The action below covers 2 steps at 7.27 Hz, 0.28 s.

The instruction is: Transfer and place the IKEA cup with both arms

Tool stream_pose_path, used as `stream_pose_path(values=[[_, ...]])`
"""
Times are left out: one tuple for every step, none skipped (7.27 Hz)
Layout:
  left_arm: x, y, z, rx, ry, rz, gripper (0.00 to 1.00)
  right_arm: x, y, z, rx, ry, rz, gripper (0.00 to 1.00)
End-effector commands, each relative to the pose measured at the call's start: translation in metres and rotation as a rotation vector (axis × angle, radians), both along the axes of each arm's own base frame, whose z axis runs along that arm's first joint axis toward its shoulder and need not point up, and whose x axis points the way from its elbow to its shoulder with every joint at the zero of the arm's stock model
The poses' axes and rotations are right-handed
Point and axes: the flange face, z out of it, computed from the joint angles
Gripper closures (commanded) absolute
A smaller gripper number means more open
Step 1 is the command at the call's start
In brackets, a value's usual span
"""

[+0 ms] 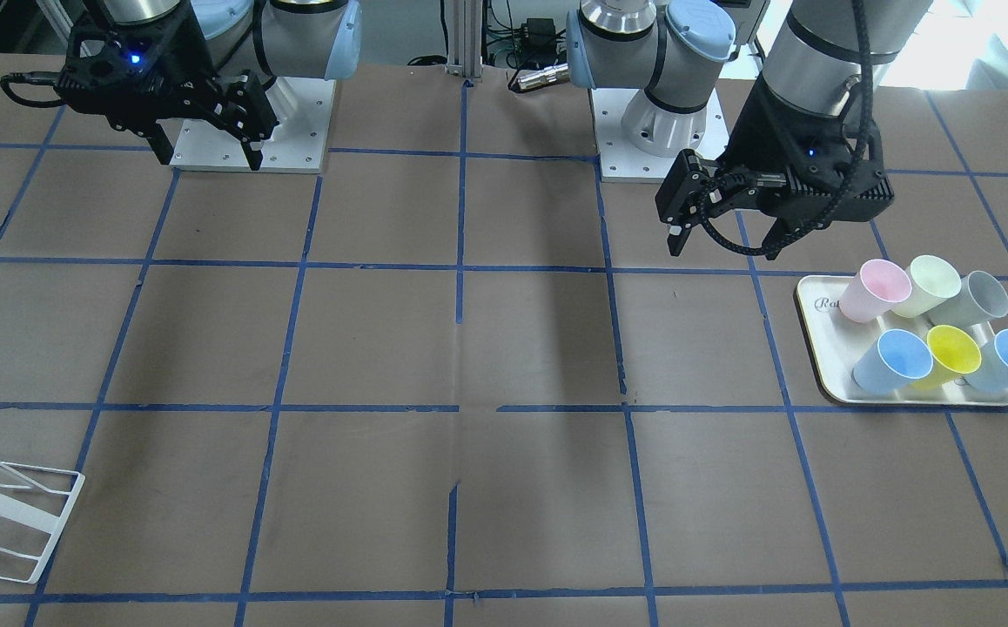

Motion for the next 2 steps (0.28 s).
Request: stream_pose_path(values=[[0.0000,0.0009,-0.0027,0.005,0.001,-0.001,0.00,-0.0041,-0.0017,-0.0030,0.019,-0.009,-0.013,0.00],[0.0000,0.0009,-0.0027,0.005,0.001,-0.001,0.00,-0.0047,-0.0016,-0.0033,0.022,-0.009,-0.014,0.00]])
